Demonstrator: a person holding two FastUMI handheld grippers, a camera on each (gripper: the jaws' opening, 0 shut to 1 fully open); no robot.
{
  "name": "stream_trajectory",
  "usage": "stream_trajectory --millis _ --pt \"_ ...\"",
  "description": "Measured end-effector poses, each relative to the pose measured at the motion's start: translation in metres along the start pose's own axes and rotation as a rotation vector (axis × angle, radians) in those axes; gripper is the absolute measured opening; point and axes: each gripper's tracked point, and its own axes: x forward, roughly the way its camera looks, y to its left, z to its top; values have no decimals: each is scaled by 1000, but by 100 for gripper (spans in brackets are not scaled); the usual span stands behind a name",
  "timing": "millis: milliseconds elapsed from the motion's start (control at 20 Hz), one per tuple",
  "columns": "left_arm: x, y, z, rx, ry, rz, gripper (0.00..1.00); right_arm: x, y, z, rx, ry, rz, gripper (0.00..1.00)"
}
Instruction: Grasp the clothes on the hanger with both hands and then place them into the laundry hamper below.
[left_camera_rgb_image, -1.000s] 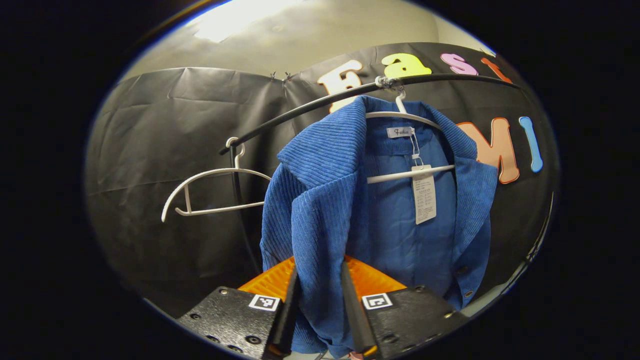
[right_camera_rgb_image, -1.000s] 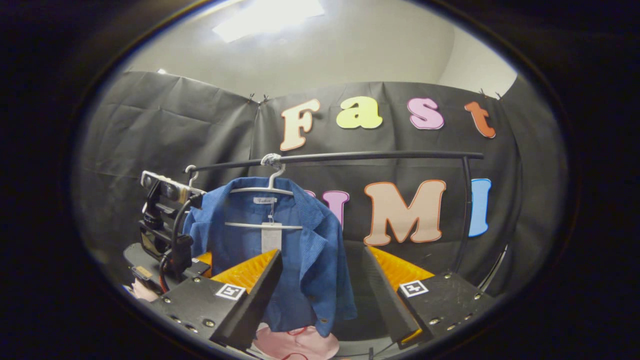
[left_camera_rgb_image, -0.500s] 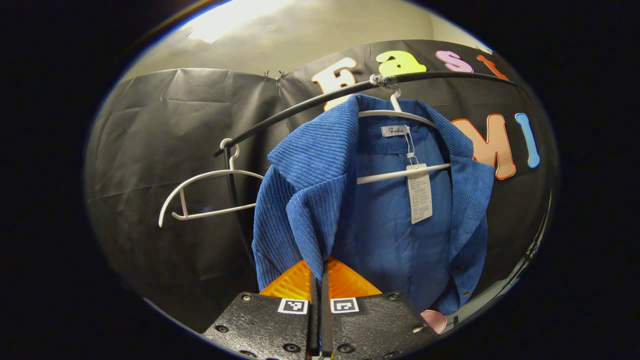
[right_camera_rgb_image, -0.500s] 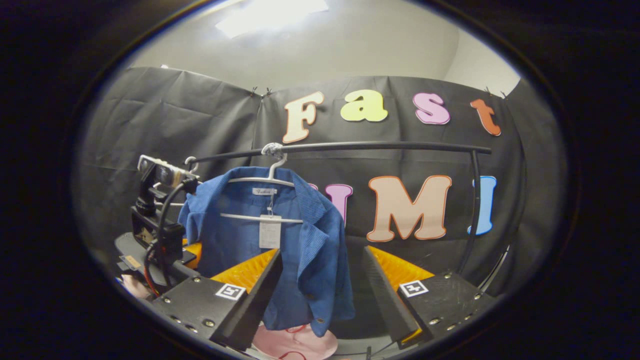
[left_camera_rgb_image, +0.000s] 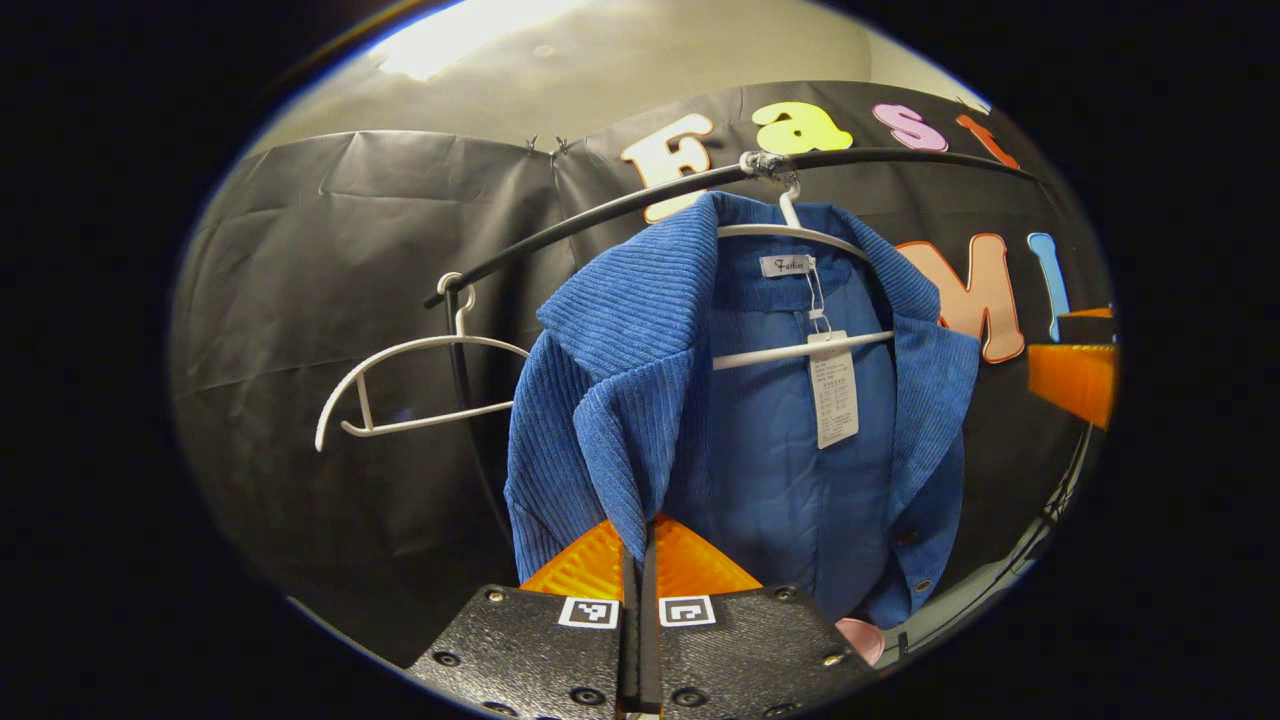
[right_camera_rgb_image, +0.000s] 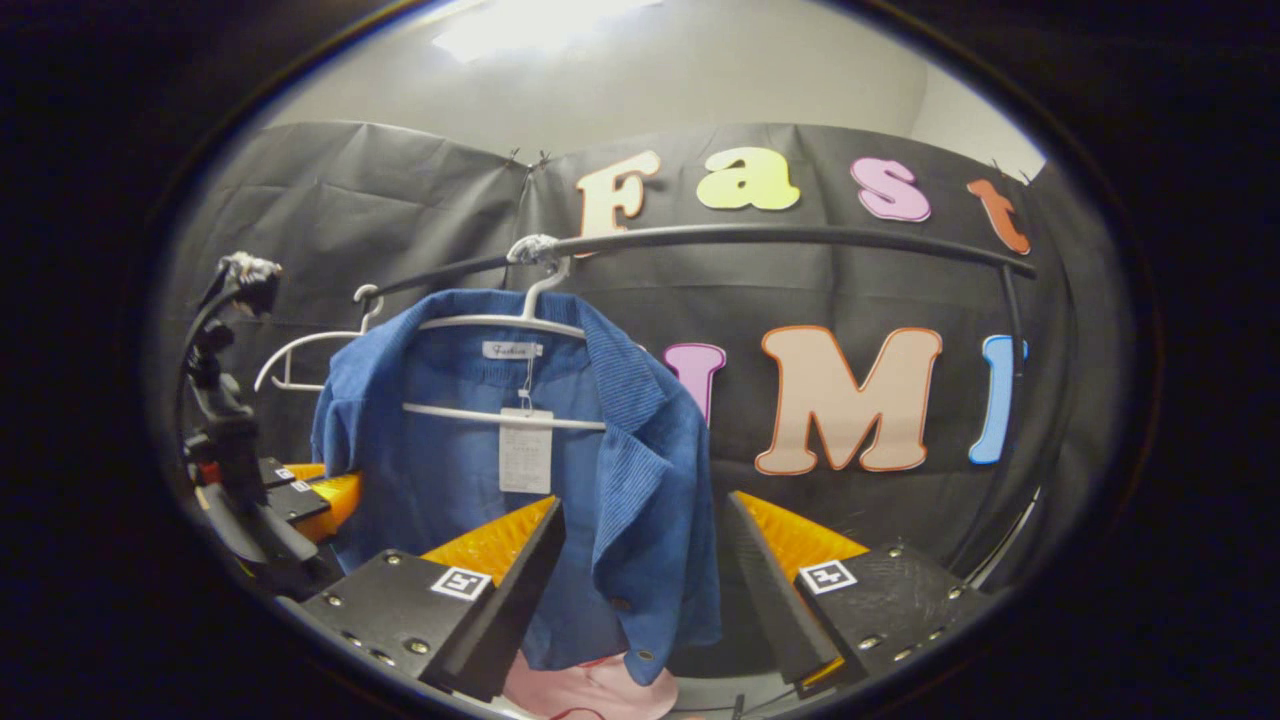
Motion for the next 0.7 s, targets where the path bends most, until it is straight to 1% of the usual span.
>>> stream_trajectory --millis 50,100,150,200,250,300,350,400,450,500,550,650,700 --pt "1 0 0 -2 0 -1 2 8 2 -4 -2 7 4 96" --pt "2 1 0 -3 1 0 2 17 3 -9 1 16 7 94" --pt "2 2 0 -4 1 1 1 24 5 -12 4 21 12 94" --pt "3 2 0 -4 2 0 2 28 6 -17 3 27 10 94" --pt "3 2 -1 -3 2 -2 2 35 6 -21 -1 36 9 99" --pt "4 2 0 -1 2 -7 2 43 8 -26 -6 42 9 94" --pt "3 2 0 3 -1 -11 2 50 9 -29 -8 48 8 96" --pt "3 2 0 6 1 -14 2 55 8 -31 -8 50 7 96" --pt "4 2 0 9 3 -16 2 59 8 -33 -6 50 4 94" --pt "3 2 0 10 3 -17 1 63 7 -36 -4 54 -2 94" --pt "4 2 0 8 5 -18 2 66 6 -37 -5 53 -10 94" --pt "3 2 0 4 4 -20 2 73 6 -39 -14 53 -14 93" --pt "3 2 0 5 7 -21 1 75 7 -41 -22 56 -14 96"
